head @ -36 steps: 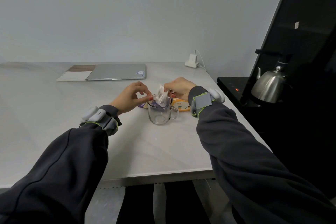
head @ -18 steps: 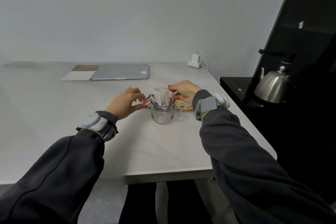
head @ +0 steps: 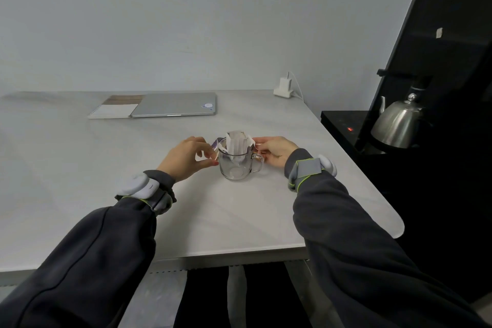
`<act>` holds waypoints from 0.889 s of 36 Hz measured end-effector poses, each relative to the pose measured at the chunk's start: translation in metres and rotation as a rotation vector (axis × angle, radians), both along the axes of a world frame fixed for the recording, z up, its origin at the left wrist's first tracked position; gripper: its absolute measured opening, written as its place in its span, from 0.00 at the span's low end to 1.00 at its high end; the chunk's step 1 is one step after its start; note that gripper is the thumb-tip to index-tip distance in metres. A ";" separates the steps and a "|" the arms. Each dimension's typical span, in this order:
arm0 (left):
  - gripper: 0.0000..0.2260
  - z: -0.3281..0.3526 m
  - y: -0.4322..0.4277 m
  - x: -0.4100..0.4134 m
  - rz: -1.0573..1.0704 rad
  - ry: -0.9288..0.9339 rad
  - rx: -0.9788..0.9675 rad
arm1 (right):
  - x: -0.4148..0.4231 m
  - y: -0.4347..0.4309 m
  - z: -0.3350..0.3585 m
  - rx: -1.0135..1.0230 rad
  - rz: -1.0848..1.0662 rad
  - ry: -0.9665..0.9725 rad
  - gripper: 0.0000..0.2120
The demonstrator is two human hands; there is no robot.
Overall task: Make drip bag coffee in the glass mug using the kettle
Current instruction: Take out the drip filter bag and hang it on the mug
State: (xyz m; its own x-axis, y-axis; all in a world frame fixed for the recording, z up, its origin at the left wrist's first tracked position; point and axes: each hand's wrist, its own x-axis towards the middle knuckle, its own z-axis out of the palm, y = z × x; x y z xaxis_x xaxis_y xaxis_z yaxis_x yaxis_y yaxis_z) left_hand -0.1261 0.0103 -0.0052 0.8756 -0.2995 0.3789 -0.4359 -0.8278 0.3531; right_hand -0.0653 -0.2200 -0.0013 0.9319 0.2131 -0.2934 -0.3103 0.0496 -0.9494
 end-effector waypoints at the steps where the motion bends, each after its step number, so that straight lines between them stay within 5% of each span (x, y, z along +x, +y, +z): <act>1: 0.05 -0.001 -0.001 0.000 0.001 0.021 -0.030 | 0.000 0.000 -0.002 0.017 0.004 0.008 0.17; 13: 0.09 -0.004 -0.014 -0.003 0.044 0.259 -0.461 | 0.000 0.008 -0.017 0.094 -0.145 -0.003 0.14; 21: 0.15 -0.004 -0.017 -0.002 0.051 0.369 -0.655 | 0.002 0.013 -0.012 -0.080 -0.188 -0.006 0.10; 27: 0.08 -0.002 -0.017 -0.003 0.025 0.420 -0.729 | 0.000 0.013 -0.005 -0.187 -0.150 -0.016 0.27; 30: 0.07 -0.001 -0.018 -0.003 -0.001 0.460 -0.740 | 0.027 0.012 -0.028 -0.269 -0.162 -0.043 0.48; 32: 0.11 0.001 -0.022 -0.004 0.004 0.488 -0.770 | 0.049 0.010 -0.048 -0.278 -0.152 -0.045 0.51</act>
State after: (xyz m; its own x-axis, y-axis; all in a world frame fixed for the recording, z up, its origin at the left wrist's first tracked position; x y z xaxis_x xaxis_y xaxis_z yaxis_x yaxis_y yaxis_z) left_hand -0.1304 -0.0115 -0.0045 0.9917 -0.1139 0.0596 -0.0904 -0.2881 0.9533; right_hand -0.0165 -0.2101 -0.0489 0.9602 -0.0121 -0.2789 -0.2768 -0.1707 -0.9456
